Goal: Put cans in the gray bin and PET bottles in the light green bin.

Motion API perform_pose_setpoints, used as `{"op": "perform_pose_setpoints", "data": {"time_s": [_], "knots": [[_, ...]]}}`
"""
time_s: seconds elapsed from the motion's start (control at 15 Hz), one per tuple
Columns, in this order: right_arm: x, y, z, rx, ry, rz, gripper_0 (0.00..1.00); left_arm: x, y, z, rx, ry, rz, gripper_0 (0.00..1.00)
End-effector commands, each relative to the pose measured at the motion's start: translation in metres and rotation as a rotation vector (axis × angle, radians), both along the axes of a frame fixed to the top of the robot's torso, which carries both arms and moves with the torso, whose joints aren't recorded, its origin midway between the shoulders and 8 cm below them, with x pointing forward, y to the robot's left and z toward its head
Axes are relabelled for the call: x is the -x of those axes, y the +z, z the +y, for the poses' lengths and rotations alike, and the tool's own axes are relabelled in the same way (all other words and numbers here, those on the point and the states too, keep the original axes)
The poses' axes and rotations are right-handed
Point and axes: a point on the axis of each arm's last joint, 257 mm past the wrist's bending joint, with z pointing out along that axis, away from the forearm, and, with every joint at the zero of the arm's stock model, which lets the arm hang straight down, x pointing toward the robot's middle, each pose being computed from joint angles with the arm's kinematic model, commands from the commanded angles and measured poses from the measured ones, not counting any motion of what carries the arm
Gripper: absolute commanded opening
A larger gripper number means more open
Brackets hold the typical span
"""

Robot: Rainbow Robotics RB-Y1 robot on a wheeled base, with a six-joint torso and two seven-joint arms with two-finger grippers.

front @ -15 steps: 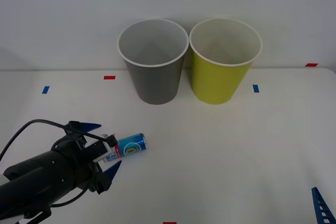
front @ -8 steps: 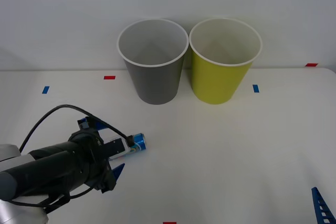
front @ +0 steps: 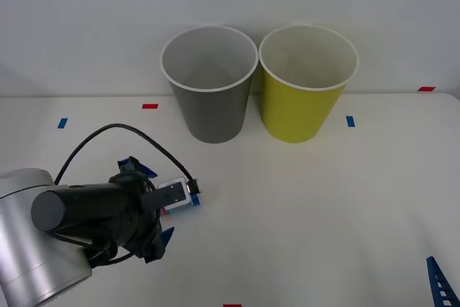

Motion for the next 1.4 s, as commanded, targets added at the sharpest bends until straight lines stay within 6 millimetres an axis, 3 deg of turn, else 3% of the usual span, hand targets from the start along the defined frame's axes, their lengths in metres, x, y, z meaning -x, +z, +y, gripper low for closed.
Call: {"op": "perform_pose_setpoints", "data": {"time_s": [0.07, 0.27, 0.53, 0.8, 1.4], "knots": [[0.0, 0.0, 0.0, 0.0, 0.0, 0.0, 1.0, -0.006, -0.003, -0.016, 0.014, 0.0, 0.036, 1.0], [0.0, 0.0, 0.0, 0.0, 0.0, 0.0, 1.0, -0.008, -0.005, -0.026, -0.006, -0.021, 0.061, 1.0], [0.0, 0.0, 0.0, 0.0, 0.0, 0.0, 1.0, -0.03, -0.014, -0.033, -0.052, -0.08, 0.046, 1.0], [0.0, 0.0, 0.0, 0.0, 0.0, 0.0, 1.0, -0.027, -0.019, -0.052, -0.007, -0.083, 0.078, 1.0], [0.0, 0.0, 0.0, 0.0, 0.0, 0.0, 1.0, -0.044, -0.04, -0.043, -0.039, -0.037, 0.131, 1.0]]}}
